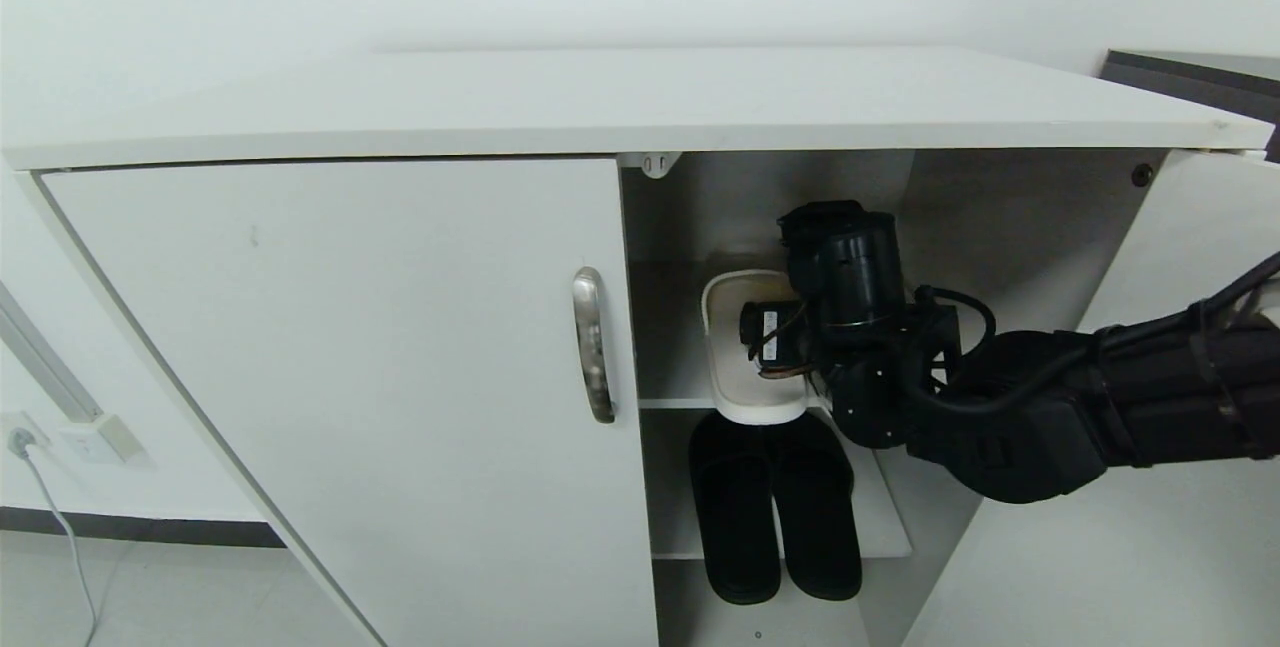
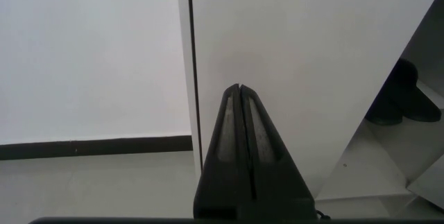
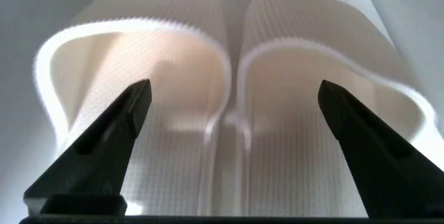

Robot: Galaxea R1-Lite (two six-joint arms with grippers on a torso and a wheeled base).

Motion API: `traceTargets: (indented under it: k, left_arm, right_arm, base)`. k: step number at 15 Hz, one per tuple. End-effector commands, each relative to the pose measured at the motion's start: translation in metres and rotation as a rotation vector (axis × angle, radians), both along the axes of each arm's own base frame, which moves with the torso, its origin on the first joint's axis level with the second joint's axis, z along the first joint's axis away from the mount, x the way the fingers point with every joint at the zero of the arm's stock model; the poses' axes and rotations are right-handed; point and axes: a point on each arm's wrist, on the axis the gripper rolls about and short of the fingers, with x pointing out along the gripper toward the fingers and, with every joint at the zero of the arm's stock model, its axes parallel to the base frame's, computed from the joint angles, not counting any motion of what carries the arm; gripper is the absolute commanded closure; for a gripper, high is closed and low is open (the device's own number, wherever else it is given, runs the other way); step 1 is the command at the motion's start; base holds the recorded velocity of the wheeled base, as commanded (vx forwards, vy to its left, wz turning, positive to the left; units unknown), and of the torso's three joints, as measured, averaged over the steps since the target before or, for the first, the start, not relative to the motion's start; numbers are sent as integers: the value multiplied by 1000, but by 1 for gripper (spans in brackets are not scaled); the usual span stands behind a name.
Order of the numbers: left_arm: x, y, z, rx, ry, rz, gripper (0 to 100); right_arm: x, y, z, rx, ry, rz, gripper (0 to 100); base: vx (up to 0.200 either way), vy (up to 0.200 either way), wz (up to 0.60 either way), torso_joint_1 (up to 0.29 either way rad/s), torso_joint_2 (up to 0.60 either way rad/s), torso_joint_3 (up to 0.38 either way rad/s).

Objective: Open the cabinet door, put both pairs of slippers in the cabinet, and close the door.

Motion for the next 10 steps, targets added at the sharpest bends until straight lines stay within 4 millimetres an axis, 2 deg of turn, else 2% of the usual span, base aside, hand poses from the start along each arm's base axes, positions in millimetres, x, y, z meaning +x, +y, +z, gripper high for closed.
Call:
traceTargets:
  k: [1, 3, 7, 8, 9, 10]
  left_arm:
    - [0, 0, 0, -1, 1, 0, 100]
    - [0, 0, 0, -1, 0, 0, 100]
    - [0, 0, 0, -1, 1, 0, 100]
    - [0, 0, 0, -1, 1, 0, 100]
    - [0, 0, 0, -1, 1, 0, 100]
    - [0, 0, 0, 1, 1, 0, 100]
  right_arm:
    - [-18, -6, 11, 14, -14, 17, 0]
    - [-34, -10, 14, 13, -12, 43, 0]
    - [-88, -20, 14, 0, 7, 152, 0]
    - [-90, -20, 14, -1, 8, 157, 0]
    - [-114, -24, 11, 1, 7, 220, 0]
    - [-122, -27, 6, -8, 14, 240, 0]
  base:
    - [0, 0, 0, 0, 0, 0]
    - [0, 0, 0, 0, 0, 0]
    - [0, 0, 0, 0, 0, 0]
    - [0, 0, 0, 0, 0, 0]
    - [0, 0, 0, 0, 0, 0]
    - [0, 0, 0, 0, 0, 0]
